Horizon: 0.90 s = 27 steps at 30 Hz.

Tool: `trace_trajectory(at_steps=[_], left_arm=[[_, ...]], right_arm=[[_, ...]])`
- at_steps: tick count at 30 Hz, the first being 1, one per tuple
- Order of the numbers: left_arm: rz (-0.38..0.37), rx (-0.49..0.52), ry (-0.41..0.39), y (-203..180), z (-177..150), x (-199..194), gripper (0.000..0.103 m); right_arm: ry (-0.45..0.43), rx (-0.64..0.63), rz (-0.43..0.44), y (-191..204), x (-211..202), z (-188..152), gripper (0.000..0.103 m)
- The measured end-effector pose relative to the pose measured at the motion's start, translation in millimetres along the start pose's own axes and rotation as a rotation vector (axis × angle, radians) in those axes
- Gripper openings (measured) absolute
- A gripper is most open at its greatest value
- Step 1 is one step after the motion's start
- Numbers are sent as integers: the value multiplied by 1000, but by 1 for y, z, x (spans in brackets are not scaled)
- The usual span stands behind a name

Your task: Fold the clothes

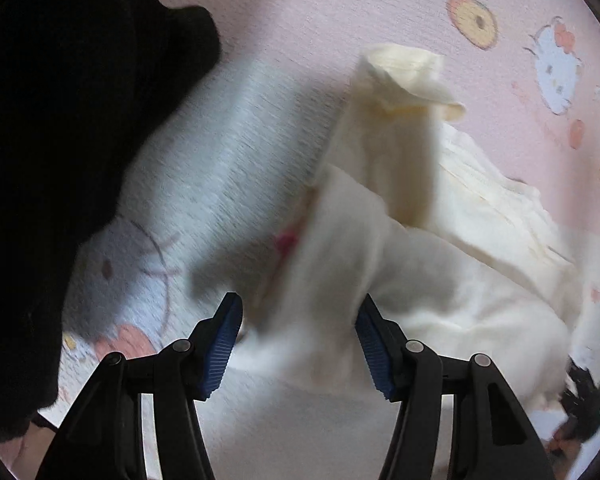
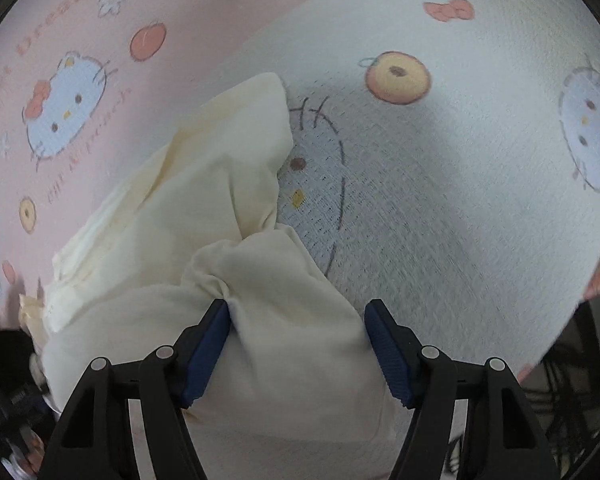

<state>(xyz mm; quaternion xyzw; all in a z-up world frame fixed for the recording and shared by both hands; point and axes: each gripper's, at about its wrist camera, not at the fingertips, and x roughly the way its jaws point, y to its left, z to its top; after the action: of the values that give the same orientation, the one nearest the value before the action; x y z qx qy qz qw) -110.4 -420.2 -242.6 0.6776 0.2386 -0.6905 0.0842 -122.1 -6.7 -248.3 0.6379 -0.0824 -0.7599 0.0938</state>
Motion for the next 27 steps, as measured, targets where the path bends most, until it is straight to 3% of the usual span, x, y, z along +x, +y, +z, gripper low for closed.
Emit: trace_trajectory(at_steps=[2, 3, 4, 6, 8, 10, 13, 15, 19, 22, 27], left_arm=[[-88, -40, -14, 5, -10, -16, 55], [-141, -65, -24, 8, -16, -24, 61], [-201, -89, -25, 11, -22, -31, 74], [-333, -145, -23, 17, -36, -41, 84], [-447, -203, -10, 23, -50, -44, 84], [-511, -274, 25, 27, -65, -35, 84], [-537, -309, 15, 30, -83, -24, 84], [-519, -314, 30, 32, -91, -16, 84], [-575, -391, 81, 36, -91, 25, 84], [-593, -431, 44, 40, -92, 34, 84], [-629, -391, -16, 28, -79, 38, 84]], right_arm=[[-50, 47, 34, -1, -21, -5, 70], [-74, 73, 69, -1, -32, -10, 74], [-86, 99, 110, -1, -41, -14, 77], [-107, 163, 176, -2, -56, -27, 82], [-108, 242, 260, -6, -63, -41, 84], [-97, 325, 355, -9, -67, -55, 84], [-56, 432, 470, -11, -54, -80, 84], [-38, 441, 484, -11, -40, -87, 84], [-50, 406, 470, -8, -24, -91, 84], [-24, 426, 485, -8, -8, -88, 84], [-8, 493, 545, -12, 19, -86, 85]])
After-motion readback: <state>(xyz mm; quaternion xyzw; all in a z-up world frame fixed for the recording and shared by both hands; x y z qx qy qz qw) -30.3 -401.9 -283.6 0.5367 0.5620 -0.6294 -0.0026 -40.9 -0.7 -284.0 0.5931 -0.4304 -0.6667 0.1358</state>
